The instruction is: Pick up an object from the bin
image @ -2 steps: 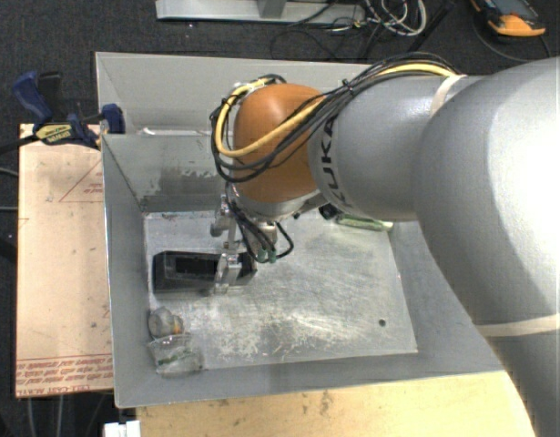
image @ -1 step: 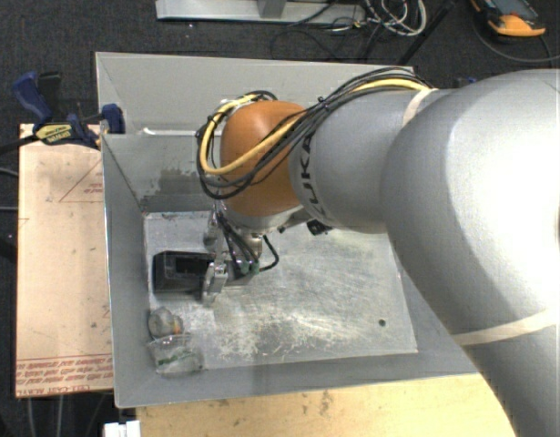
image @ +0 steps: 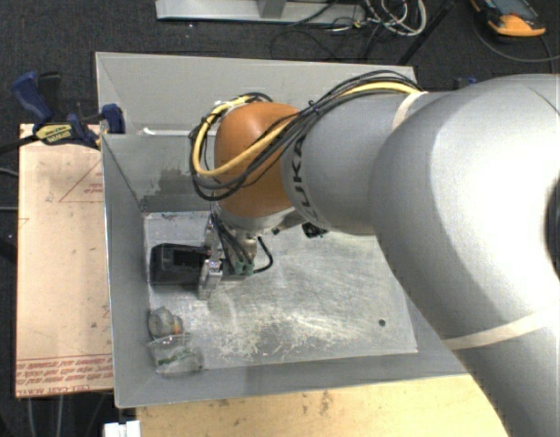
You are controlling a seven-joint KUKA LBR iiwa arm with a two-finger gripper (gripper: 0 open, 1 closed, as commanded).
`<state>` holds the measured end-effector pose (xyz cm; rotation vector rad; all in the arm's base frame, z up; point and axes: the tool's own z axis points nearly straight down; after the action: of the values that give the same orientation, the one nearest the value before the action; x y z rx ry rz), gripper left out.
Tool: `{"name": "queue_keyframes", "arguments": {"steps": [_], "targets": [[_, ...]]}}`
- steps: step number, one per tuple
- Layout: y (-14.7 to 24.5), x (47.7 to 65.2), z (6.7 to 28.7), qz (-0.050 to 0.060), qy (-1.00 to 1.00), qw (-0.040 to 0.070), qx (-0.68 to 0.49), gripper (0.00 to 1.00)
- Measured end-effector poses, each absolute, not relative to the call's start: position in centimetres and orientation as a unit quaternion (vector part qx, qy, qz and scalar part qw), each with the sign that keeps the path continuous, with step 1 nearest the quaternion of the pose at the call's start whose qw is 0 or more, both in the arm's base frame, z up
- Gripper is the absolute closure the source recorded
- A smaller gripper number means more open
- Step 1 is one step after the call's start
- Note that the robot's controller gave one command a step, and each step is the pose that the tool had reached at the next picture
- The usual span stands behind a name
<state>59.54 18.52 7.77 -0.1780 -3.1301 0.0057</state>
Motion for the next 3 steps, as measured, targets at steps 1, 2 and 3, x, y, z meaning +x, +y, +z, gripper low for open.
{"name": "queue_keyframes", "arguments": {"steps": [1, 2, 3], "targets": [[18.5, 59.5, 7.8, 0.002, -0.998, 0.003, -0.057, 1.00], [18.5, 59.4, 8.2, 0.001, -0.998, 0.003, -0.057, 1.00], [18.5, 59.2, 9.8, 0.001, -0.998, 0.003, -0.057, 1.00]]}}
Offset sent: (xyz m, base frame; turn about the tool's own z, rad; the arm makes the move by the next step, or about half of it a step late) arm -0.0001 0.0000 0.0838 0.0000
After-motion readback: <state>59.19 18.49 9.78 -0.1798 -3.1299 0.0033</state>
